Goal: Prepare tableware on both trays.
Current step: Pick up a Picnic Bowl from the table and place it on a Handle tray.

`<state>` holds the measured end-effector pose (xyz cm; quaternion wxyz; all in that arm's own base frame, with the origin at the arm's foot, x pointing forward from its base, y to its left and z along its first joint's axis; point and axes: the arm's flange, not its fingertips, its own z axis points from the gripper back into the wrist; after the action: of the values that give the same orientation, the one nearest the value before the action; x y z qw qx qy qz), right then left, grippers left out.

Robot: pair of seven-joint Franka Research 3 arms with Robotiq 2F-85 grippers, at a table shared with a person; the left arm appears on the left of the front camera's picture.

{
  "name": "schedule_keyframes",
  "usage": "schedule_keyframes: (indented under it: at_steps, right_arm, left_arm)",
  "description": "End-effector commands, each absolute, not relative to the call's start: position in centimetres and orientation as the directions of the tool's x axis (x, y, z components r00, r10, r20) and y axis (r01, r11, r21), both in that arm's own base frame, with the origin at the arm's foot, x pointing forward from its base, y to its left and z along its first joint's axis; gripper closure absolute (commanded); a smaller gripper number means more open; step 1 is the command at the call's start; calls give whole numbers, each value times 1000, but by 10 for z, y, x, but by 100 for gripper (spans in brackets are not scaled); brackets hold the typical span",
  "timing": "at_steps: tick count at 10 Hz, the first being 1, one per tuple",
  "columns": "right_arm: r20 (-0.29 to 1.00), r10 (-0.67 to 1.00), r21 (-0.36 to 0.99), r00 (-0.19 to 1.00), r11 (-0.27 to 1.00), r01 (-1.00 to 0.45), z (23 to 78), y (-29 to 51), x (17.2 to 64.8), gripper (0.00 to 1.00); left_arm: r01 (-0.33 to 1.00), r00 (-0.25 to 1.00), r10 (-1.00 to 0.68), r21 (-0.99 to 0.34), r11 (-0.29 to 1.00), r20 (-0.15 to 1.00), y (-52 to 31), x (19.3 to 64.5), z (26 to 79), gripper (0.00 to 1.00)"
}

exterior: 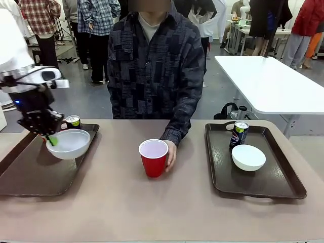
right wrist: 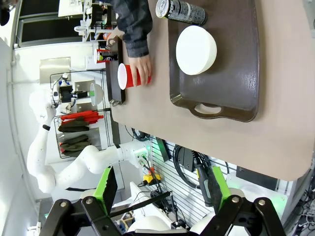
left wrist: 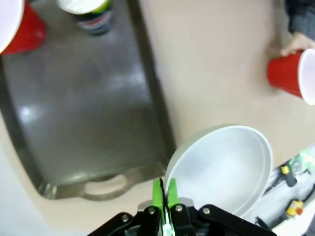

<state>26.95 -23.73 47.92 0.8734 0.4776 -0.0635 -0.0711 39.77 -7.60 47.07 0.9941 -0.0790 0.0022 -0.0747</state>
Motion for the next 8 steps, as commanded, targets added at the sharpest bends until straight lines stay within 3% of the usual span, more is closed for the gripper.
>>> schedule_keyframes:
  at_steps: [1, 4, 5, 6, 8]
  right_arm:
    - [47, -182, 847, 982, 528, 57, 478, -235, 267, 4]
    - [47, -182, 847, 982, 528, 57, 478, -235, 267, 4]
    - [47, -182, 847, 982, 528, 57, 478, -235, 267, 4]
    - [47, -182, 847, 982, 528, 57, 478, -235, 267, 4]
    - [47, -182, 847, 982, 528, 57, 478, -235, 267, 4]
  left_arm:
    - [111, 994, -106, -171, 979, 37, -38, 404, 472, 100]
    - [35, 998, -23, -204, 978, 62, 2, 412, 482, 100]
    - [132, 990, -122, -140, 981, 77, 0, 415, 480, 100]
    - [23, 999, -15, -198, 980, 43, 6, 409, 479, 100]
    - [23, 999, -15, -198, 980, 43, 6, 409, 479, 100]
